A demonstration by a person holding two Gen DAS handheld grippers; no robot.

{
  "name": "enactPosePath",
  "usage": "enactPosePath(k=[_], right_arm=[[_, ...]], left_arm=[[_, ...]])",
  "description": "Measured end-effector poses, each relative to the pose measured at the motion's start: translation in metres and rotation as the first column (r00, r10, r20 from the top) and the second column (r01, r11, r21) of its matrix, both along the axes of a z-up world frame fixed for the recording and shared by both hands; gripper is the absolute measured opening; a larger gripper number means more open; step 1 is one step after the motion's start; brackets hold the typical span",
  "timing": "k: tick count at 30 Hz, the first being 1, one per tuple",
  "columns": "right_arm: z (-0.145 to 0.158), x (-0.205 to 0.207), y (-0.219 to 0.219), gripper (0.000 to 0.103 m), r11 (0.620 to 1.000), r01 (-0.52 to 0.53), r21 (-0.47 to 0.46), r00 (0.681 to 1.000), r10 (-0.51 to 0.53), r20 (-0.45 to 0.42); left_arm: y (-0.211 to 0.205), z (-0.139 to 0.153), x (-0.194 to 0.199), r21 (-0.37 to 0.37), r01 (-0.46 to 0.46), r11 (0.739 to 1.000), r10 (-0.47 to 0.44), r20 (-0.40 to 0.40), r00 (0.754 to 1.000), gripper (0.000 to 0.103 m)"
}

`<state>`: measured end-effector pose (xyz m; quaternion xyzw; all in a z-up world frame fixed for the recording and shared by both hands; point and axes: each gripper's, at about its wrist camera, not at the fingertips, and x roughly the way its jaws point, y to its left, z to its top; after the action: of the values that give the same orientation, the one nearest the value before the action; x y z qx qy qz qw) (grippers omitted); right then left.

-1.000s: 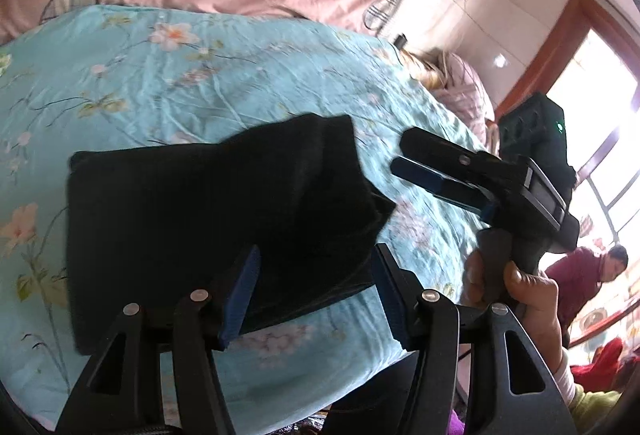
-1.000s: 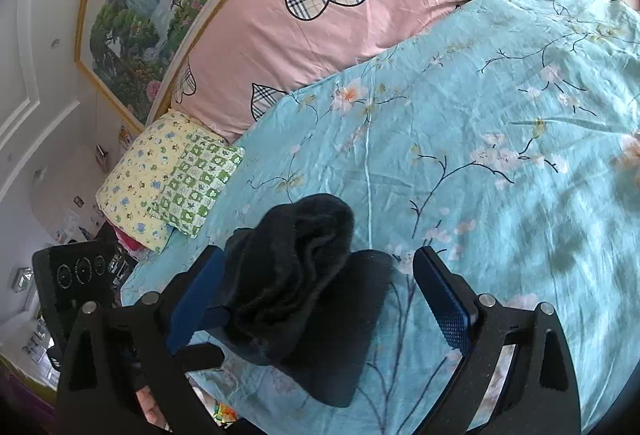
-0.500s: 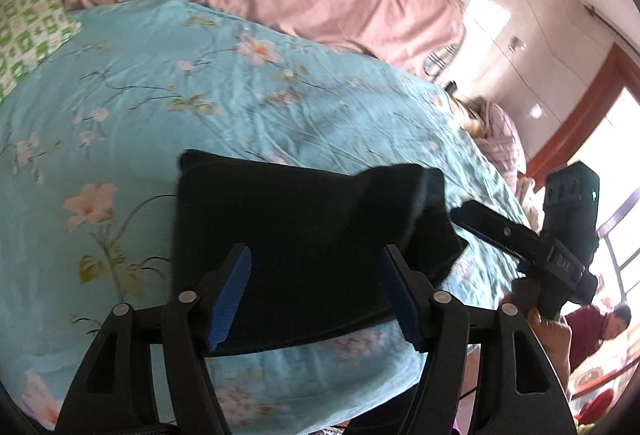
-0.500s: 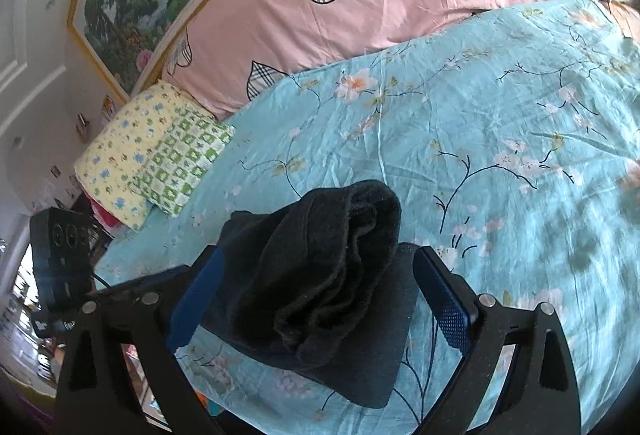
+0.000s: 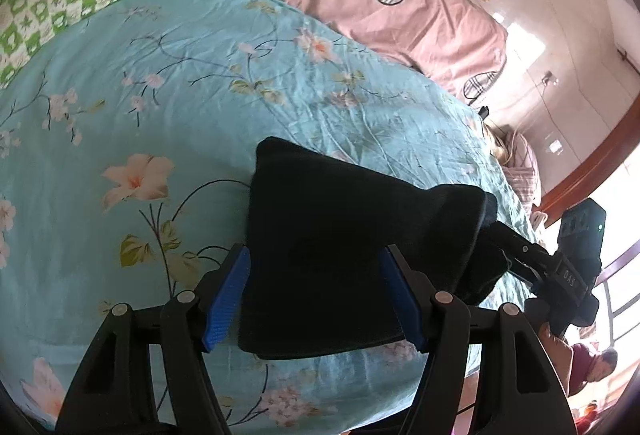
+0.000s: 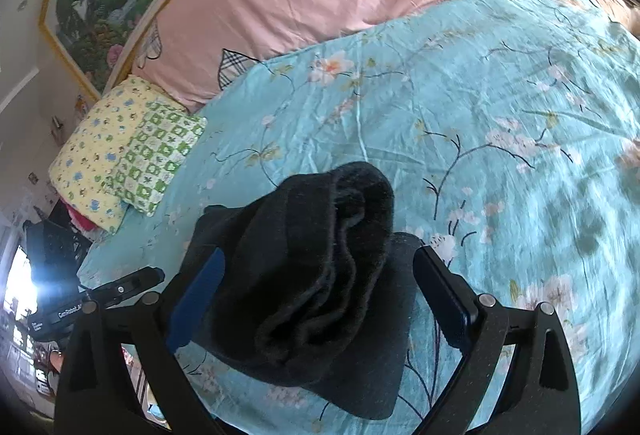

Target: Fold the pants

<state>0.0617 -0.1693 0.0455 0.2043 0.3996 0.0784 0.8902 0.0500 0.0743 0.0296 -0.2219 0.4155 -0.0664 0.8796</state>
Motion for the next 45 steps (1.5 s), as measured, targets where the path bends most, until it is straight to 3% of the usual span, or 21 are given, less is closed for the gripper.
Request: enactPosePath(k=[11,13,14,20,29,37,45], right_arm=[[-0.015,-0.004,-0.01,0.094,0.998,0.041,0.056,0.998,-0.039,-0.042],[-0.02,-0.007,-0.011,0.089,0.996,0.04,0.082,0.998,-0.036,-0.053],[-0.025,-0.008,-0.012,0.079,0.994,0.041,0.097,0.997,-0.035,-0.064],[-0.039,-0.013,-0.029,0.07,0.974,0.076,0.214,0.995,-0.058,-0.087],[-0.049,-0.019,-0.029,0.068,0.963,0.068,0.261,0.993,-0.041,-0.107],[-0.052,-0.02,-0.032,0.066,0.957,0.056,0.286,0.994,-0.026,-0.107],[-0.052,-0.024,-0.029,0.065,0.959,0.031,0.282,0.996,-0.006,-0.089]], left_arm=[[0.001,-0.015,0.011,-0.033,0.009,0.999,-0.01,-0.042,0.999,0.068],[-0.001,-0.018,0.014,-0.033,0.012,0.999,-0.014,-0.051,0.999,0.068],[-0.002,-0.019,0.015,-0.032,0.013,0.999,-0.015,-0.054,0.998,0.068],[-0.003,-0.031,0.027,-0.048,0.026,0.999,-0.03,-0.08,0.996,0.07],[0.002,-0.048,0.043,-0.071,0.035,0.997,-0.043,-0.114,0.993,0.071],[0.009,-0.068,0.053,-0.169,0.042,0.985,-0.068,-0.148,0.987,0.072],[0.003,-0.067,0.056,-0.144,0.058,0.988,-0.077,-0.129,0.989,0.055]])
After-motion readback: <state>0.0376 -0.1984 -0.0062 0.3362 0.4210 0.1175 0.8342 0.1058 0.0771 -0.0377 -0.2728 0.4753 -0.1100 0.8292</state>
